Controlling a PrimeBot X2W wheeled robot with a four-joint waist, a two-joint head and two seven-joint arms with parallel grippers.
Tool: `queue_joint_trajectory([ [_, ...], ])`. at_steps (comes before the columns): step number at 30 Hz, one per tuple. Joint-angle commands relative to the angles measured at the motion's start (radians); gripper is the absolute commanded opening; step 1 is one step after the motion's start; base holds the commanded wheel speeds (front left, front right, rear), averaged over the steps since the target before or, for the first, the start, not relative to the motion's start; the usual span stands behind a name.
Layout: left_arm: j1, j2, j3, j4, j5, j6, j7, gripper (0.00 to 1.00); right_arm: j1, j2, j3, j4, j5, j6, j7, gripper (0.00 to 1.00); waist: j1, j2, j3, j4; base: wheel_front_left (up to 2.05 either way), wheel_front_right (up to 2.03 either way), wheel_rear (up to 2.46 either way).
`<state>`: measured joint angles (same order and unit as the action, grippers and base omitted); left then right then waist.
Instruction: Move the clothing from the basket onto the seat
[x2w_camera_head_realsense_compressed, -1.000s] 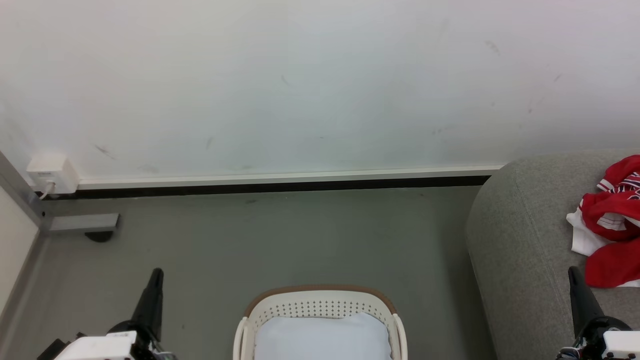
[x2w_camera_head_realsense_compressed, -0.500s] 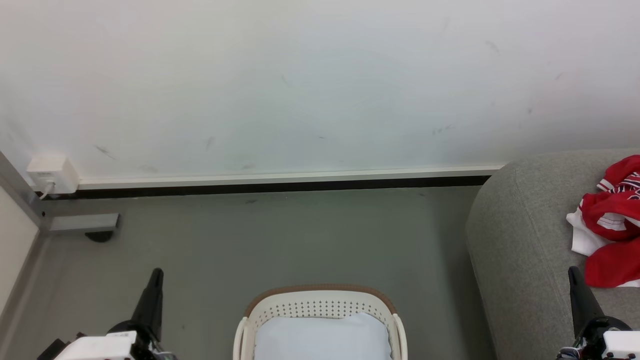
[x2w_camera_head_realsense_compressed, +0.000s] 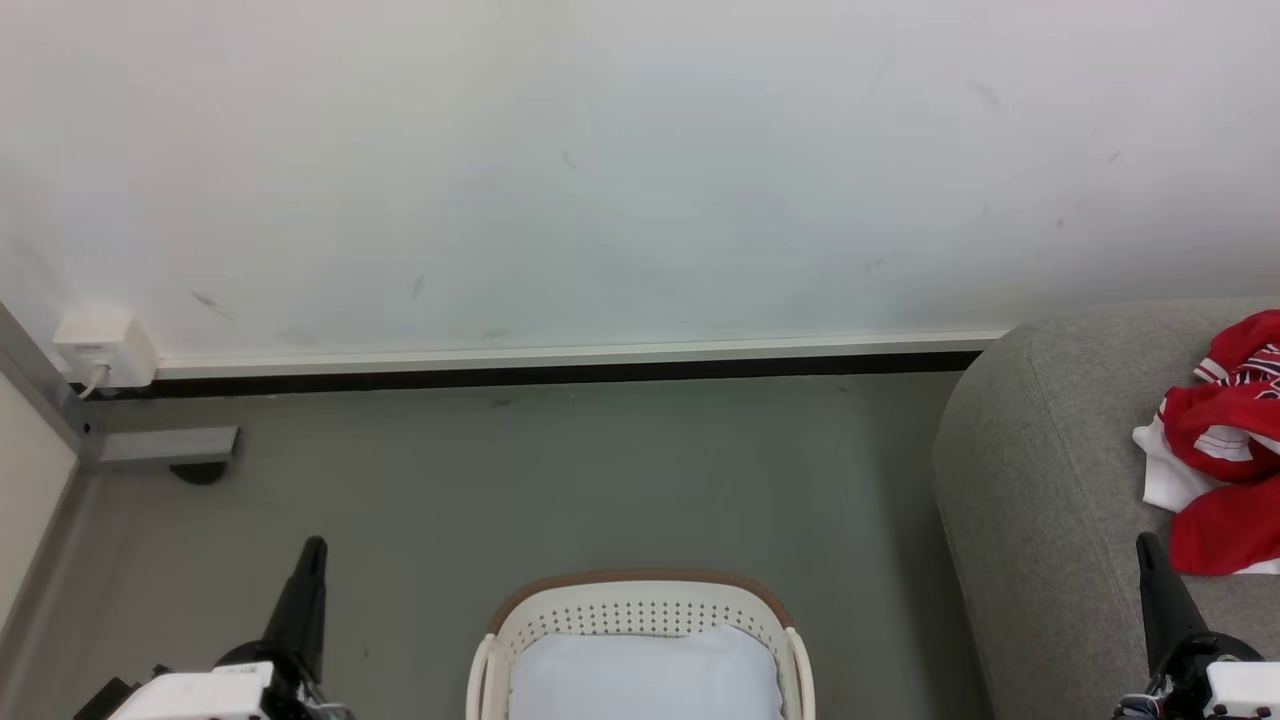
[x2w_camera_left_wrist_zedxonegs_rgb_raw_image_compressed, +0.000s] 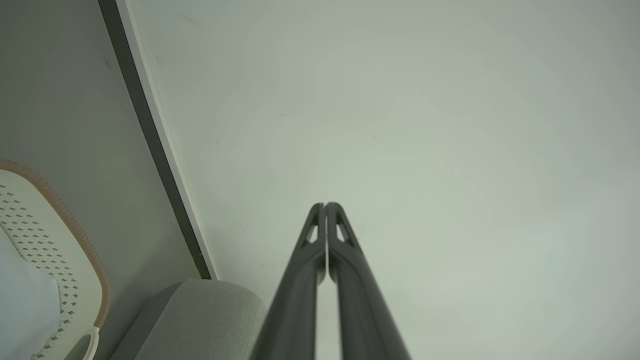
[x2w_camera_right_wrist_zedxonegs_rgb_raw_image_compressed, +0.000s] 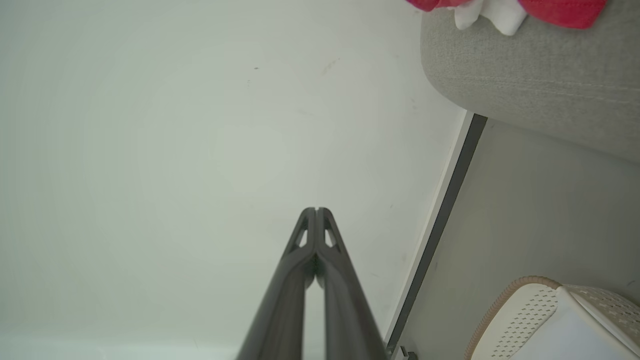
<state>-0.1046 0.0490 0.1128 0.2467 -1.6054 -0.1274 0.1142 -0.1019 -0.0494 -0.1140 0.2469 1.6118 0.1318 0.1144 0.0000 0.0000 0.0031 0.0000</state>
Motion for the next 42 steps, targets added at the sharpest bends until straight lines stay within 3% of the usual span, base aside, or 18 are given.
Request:
queue_joint_trajectory([
  [1, -0.009, 0.002, 0.003, -0.003, -0.014, -0.006, 0.003, 0.0, -0.012, -0.001, -0.003, -0.005, 0.002, -0.002, 0.003, 0.0, 0.0, 0.0, 0.0, 0.0, 0.0, 0.0, 0.0],
  [42, -0.008, 0.002, 0.003, -0.003, -0.014, -0.006, 0.003, 0.0, -0.012, -0.001, -0.003, -0.005, 0.002, -0.002, 0.003, 0.0, 0.0, 0.0, 0.0, 0.0, 0.0, 0.0, 0.0],
])
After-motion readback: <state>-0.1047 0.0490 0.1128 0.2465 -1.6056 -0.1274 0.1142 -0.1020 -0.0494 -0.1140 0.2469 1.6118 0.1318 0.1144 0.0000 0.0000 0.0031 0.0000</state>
